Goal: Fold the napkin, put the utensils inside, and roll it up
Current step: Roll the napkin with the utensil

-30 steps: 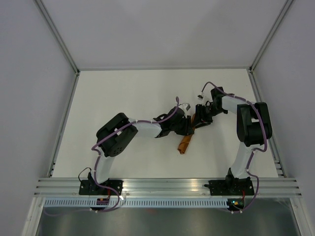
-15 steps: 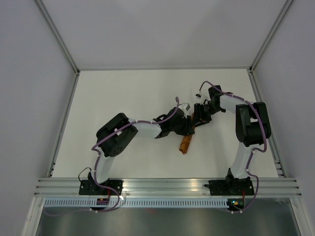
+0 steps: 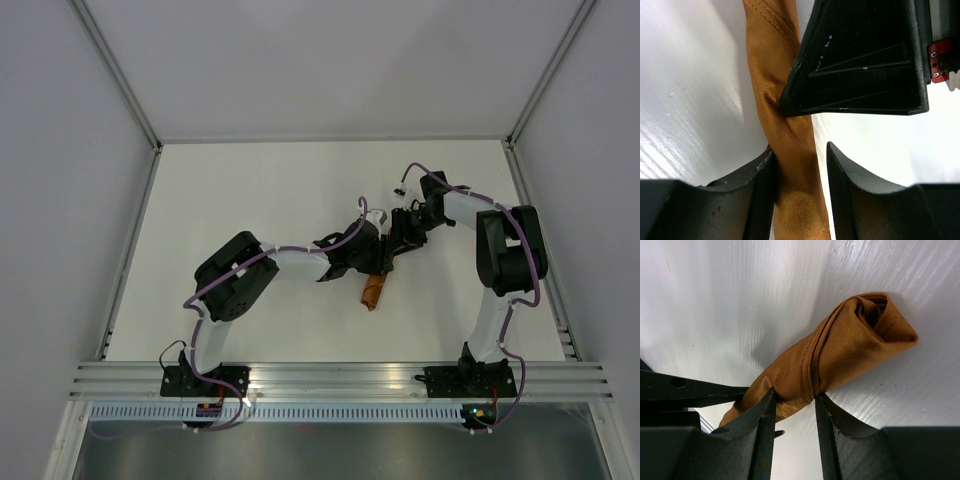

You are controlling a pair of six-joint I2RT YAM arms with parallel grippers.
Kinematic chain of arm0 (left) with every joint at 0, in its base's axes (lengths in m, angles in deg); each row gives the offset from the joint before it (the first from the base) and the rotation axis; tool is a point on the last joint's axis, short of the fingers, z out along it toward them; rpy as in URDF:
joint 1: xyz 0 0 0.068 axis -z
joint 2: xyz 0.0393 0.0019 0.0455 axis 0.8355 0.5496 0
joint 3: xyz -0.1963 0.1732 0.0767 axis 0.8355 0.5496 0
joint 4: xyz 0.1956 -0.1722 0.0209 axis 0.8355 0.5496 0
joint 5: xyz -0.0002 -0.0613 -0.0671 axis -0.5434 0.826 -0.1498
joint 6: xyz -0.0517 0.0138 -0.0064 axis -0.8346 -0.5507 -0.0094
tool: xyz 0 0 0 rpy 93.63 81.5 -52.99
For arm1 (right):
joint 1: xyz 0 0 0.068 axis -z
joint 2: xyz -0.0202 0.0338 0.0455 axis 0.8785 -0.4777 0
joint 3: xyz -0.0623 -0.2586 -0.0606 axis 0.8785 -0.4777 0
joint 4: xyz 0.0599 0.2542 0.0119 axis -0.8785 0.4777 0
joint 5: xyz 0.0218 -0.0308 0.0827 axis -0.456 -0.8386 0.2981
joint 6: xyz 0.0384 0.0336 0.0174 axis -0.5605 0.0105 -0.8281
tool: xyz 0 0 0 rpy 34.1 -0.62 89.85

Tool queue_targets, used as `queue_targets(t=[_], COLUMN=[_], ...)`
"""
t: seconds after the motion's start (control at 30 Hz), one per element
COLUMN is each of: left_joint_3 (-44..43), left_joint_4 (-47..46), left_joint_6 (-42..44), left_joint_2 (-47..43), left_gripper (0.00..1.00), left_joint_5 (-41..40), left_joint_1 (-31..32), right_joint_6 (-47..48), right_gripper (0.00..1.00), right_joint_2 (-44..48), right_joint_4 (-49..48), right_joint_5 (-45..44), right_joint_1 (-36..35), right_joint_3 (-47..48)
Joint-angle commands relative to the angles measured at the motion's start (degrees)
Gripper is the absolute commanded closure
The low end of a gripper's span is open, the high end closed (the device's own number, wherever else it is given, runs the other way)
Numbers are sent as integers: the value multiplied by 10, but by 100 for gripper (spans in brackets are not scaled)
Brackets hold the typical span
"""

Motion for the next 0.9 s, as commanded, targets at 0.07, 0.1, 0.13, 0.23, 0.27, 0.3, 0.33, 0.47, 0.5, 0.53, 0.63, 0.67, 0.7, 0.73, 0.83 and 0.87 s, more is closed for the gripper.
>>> queue_targets(t=[0.07, 0.1, 0.13, 0.23, 0.27, 0.3, 0.33, 0.47, 0.5, 0.53, 0.63, 0.67, 0.7, 0.73, 0.83, 0.87], left_joint_3=[14, 13, 11, 10, 9, 8, 7, 7, 8, 8, 17, 20, 24, 26, 31, 31], left_joint_4=[140, 140, 140, 145, 146, 146, 146, 147, 148, 152, 156, 156, 156, 156, 155, 156], left_joint_6=[56, 60, 65, 72, 73, 73, 76, 76, 76, 75, 73, 73, 74, 76, 76, 77], left_joint_2=[3, 2, 3, 0, 0, 0, 0, 0, 0, -2, -14, -18, -23, -27, -34, -34], left_gripper=[50, 49, 49, 7, 1, 0, 1, 6, 7, 7, 8, 7, 7, 7, 6, 6], left_joint_5=[-51, -50, -54, -65, -66, -67, -66, -71, -79, -84, -109, -115, -121, -124, -127, -127], left_joint_1=[-1, -1, -1, 0, 0, 0, 0, 1, 1, 1, 1, 1, 1, 1, 0, -1], right_joint_6=[29, 30, 32, 37, 38, 37, 37, 37, 38, 38, 39, 40, 40, 40, 37, 37], right_gripper=[61, 61, 62, 62, 62, 62, 62, 62, 62, 62, 64, 64, 64, 64, 64, 64], right_joint_2=[-36, -37, -37, -39, -40, -41, -41, -42, -42, -42, -44, -44, -45, -45, -45, -45], right_joint_4=[-62, -63, -63, -64, -64, -64, -64, -63, -63, -63, -61, -61, -60, -59, -57, -56], right_joint_5=[-130, -130, -131, -135, -135, -135, -134, -134, -134, -135, -137, -137, -137, -137, -135, -133], right_joint_1=[7, 7, 7, 7, 7, 7, 7, 7, 7, 6, 7, 7, 7, 7, 7, 7], right_joint_3=[12, 11, 12, 11, 11, 11, 11, 12, 12, 12, 13, 14, 15, 17, 24, 26])
